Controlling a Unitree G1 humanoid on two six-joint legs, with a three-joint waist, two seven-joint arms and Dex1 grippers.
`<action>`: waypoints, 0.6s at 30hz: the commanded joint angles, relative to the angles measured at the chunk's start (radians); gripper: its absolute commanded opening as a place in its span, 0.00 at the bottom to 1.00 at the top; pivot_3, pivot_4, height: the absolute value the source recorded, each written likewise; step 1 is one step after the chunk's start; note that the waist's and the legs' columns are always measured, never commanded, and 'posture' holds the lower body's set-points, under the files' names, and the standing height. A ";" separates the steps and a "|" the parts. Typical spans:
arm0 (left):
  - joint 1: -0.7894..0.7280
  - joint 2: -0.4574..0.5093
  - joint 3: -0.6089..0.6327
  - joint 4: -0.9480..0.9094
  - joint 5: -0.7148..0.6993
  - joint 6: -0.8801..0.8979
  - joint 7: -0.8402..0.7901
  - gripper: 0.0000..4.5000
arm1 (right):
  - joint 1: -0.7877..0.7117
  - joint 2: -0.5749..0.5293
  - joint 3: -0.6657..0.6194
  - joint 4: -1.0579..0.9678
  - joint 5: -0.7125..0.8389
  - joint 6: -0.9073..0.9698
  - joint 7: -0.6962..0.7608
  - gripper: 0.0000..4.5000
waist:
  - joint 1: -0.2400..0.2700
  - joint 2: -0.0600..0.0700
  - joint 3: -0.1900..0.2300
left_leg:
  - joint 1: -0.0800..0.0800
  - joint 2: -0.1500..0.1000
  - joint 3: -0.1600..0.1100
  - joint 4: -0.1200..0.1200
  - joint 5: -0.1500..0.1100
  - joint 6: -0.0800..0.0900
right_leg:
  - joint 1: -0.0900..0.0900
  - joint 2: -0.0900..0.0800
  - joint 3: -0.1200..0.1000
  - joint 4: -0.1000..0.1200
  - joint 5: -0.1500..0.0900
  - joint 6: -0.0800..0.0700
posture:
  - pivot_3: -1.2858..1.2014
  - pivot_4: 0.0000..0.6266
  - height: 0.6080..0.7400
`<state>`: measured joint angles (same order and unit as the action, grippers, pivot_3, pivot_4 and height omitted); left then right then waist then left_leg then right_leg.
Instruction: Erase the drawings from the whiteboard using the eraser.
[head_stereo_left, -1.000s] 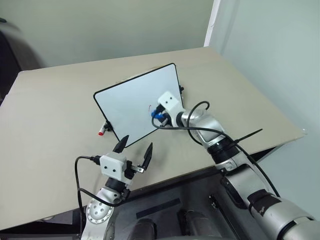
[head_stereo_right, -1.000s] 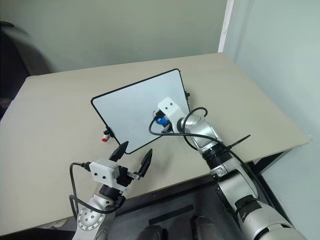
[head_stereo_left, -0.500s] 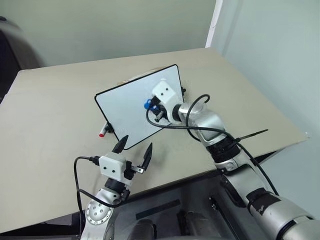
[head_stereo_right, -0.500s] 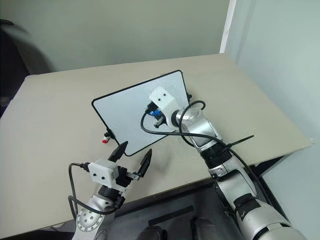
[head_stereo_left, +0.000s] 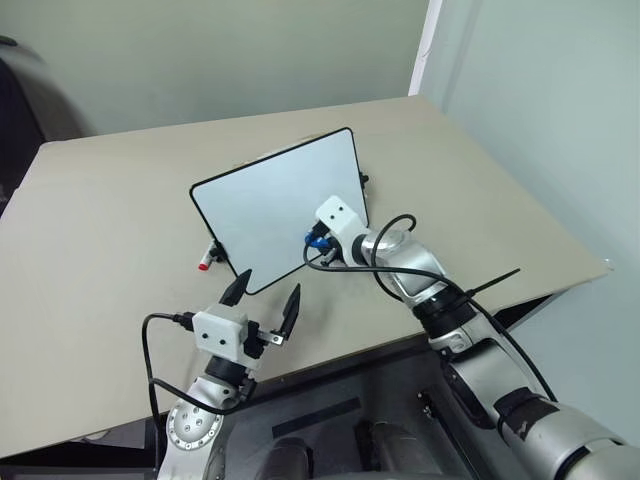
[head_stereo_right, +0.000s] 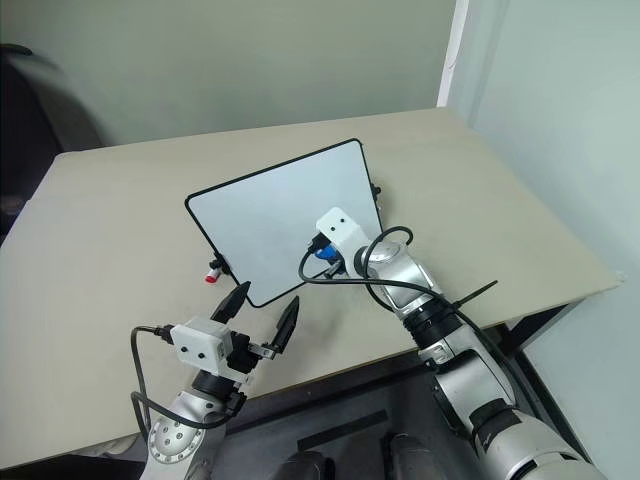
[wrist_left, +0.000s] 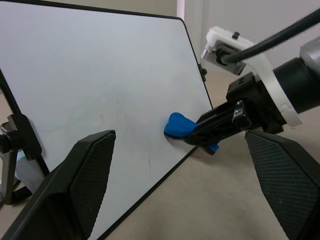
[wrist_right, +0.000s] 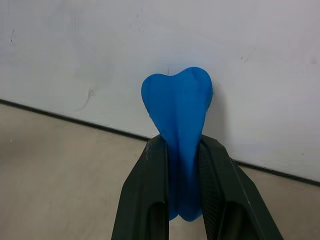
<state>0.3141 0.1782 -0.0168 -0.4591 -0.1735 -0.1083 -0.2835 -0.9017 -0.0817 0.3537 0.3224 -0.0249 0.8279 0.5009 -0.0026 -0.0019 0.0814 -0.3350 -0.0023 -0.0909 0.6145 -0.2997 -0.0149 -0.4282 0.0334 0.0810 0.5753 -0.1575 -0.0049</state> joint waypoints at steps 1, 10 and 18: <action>-0.006 0.005 0.005 -0.040 -0.012 -0.008 -0.006 1.00 | -0.071 0.000 -0.065 -0.073 0.014 -0.043 -0.014 0.10 | 0.000 0.000 0.000 | 0.000 0.000 0.000 0.000 0.000 0.000 | 0.000 0.000 0.000 0.000 0.000 0.000 | 0.52 0.24 0.99; -0.031 0.010 0.011 -0.016 -0.012 -0.008 -0.011 1.00 | -0.102 -0.018 -0.165 -0.081 0.017 -0.054 -0.075 0.10 | 0.004 -0.001 -0.002 | 0.002 0.000 0.000 -0.001 0.001 0.002 | 0.001 0.000 0.000 0.000 0.006 -0.008 | 0.52 0.24 0.99; -0.048 0.009 0.008 0.002 -0.008 -0.010 -0.022 1.00 | 0.057 -0.102 -0.249 -0.352 0.076 0.149 -0.065 0.10 | 0.009 -0.001 -0.002 | 0.003 0.000 0.000 -0.001 0.001 0.004 | 0.003 0.000 0.000 -0.001 0.005 -0.006 | 0.52 0.24 0.99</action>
<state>0.2727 0.1844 -0.0130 -0.4467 -0.1739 -0.1069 -0.3017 -0.8456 -0.1683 0.1524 0.0601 0.0252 0.9268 0.4415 0.0066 -0.0031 0.0794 -0.3318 -0.0022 -0.0909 0.6138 -0.2989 -0.0107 -0.4240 0.0332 0.0810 0.5743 -0.1521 -0.0108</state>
